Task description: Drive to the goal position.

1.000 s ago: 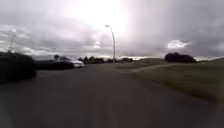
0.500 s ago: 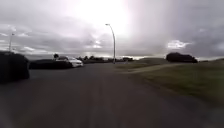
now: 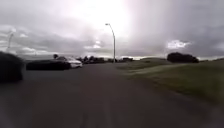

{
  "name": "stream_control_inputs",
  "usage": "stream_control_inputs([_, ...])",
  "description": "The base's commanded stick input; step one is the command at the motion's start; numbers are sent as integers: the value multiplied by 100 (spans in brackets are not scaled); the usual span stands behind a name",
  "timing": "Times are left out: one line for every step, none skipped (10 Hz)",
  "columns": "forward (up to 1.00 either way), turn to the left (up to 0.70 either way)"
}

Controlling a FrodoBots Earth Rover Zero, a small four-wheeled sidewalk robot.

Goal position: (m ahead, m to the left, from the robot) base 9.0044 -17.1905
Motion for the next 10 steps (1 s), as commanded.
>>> stream_control_inputs([100, 0])
stream_control_inputs([100, 0])
stream_control_inputs([100, 0])
stream_control_inputs([100, 0])
stream_control_inputs([99, 0])
stream_control_inputs([98, 0])
stream_control_inputs([0, 0])
stream_control_inputs([0, 0])
stream_control_inputs([0, 0])
stream_control_inputs([0, 0])
